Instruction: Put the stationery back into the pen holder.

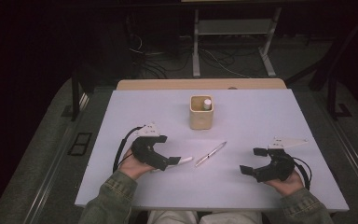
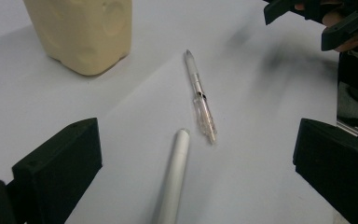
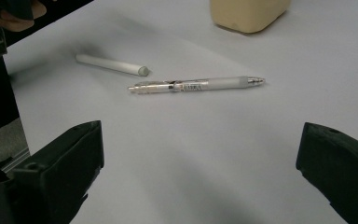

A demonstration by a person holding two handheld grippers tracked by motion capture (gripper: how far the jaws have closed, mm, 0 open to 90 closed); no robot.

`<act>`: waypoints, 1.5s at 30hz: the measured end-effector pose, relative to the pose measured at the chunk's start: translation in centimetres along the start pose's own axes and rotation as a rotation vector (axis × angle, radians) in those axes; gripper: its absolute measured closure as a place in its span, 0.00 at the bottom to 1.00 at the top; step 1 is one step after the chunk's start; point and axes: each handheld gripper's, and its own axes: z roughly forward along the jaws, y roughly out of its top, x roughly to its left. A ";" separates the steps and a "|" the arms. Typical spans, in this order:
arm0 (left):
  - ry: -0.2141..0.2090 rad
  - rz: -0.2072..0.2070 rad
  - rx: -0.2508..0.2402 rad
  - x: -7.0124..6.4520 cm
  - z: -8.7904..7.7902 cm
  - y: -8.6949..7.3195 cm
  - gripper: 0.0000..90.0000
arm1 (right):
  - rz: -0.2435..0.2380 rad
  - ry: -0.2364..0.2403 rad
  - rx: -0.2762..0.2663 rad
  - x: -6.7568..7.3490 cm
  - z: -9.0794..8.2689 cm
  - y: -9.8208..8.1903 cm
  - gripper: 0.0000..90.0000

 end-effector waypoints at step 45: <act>-0.037 0.031 0.207 2.4 3.9 2.2 0.01 | 0.003 0.002 0.001 -0.1 -0.3 -0.2 0.00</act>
